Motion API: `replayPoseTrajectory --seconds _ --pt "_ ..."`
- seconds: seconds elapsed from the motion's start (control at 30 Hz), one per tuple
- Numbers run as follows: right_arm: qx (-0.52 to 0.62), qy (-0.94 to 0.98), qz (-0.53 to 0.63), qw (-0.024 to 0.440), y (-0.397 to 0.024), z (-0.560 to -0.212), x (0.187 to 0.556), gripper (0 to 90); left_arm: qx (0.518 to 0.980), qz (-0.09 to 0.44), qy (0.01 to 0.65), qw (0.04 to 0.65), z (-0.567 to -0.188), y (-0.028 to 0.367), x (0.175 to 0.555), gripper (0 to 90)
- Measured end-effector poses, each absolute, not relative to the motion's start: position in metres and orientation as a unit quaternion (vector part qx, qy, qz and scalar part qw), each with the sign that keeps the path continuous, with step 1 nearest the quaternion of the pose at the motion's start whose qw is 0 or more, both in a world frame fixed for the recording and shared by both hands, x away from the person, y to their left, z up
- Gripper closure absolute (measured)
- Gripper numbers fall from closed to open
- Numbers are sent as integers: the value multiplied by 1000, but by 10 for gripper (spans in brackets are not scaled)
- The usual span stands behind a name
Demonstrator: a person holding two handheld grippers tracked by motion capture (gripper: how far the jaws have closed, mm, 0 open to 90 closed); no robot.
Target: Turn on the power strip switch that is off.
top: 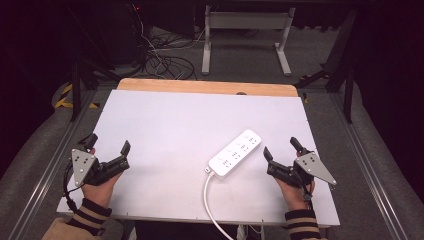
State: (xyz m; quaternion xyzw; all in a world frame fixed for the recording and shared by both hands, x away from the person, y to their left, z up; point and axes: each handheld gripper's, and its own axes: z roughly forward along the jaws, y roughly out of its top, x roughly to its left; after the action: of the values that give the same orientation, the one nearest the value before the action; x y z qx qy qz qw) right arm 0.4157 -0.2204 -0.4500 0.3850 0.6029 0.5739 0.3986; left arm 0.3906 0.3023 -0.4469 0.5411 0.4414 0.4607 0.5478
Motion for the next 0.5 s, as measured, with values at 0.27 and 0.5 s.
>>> replayPoseTrajectory --seconds 0.27,0.5 --pt "364 594 591 407 -226 -428 410 213 540 461 444 547 -447 303 391 0" --pt "328 609 611 385 -224 -409 406 587 538 463 445 545 -446 303 392 0"
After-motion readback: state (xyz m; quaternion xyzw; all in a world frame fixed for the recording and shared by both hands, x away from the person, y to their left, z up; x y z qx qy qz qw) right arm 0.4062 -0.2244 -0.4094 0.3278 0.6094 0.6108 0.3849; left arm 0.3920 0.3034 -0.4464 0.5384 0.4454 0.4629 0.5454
